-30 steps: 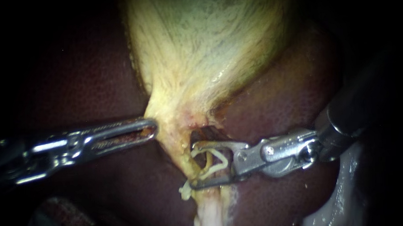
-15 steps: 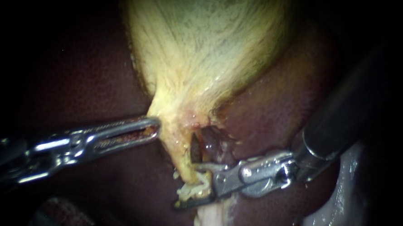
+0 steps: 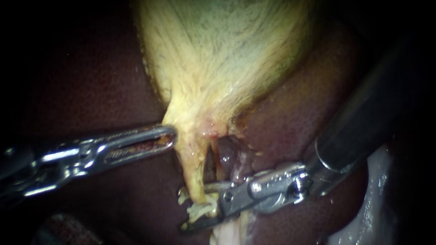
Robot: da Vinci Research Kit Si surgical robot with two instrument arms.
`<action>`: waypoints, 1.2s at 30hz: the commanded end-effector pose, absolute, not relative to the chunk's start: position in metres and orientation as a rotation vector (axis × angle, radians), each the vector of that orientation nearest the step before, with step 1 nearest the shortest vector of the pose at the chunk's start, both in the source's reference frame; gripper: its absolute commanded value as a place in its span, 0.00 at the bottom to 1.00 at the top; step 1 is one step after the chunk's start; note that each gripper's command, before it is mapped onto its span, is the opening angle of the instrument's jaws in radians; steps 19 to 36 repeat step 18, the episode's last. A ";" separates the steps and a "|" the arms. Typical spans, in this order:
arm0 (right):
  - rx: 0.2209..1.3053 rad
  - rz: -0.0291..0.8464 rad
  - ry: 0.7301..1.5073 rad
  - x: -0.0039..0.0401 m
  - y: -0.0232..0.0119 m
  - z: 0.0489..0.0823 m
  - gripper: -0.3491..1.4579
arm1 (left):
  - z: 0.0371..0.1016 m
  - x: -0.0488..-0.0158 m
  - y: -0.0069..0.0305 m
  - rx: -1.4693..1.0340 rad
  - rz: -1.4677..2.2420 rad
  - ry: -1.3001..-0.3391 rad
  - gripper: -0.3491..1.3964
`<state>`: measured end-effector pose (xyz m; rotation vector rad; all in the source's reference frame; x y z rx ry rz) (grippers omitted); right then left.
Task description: Clipping second clip left tube
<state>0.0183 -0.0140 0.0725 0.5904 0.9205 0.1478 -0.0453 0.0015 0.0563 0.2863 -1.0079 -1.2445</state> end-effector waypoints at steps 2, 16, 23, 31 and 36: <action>0.598 0.155 0.897 0.0181 -0.0140 0.0724 0.00 | 0.0563 -0.0453 0.0015 0.286 -1.244 -1.008 0.00; 0.605 0.161 0.885 0.0177 -0.0139 0.0726 0.00 | 0.0569 -0.0452 0.0017 0.286 -1.244 -1.008 0.00; 0.605 0.161 0.885 0.0177 -0.0139 0.0725 0.00 | 0.0569 -0.0452 0.0018 0.286 -1.244 -1.008 0.00; 0.605 0.161 0.885 0.0177 -0.0139 0.0725 0.00 | 0.0569 -0.0452 0.0018 0.286 -1.244 -1.008 0.00; 0.605 0.161 0.885 0.0177 -0.0139 0.0725 0.00 | 0.0569 -0.0452 0.0018 0.286 -1.244 -1.008 0.00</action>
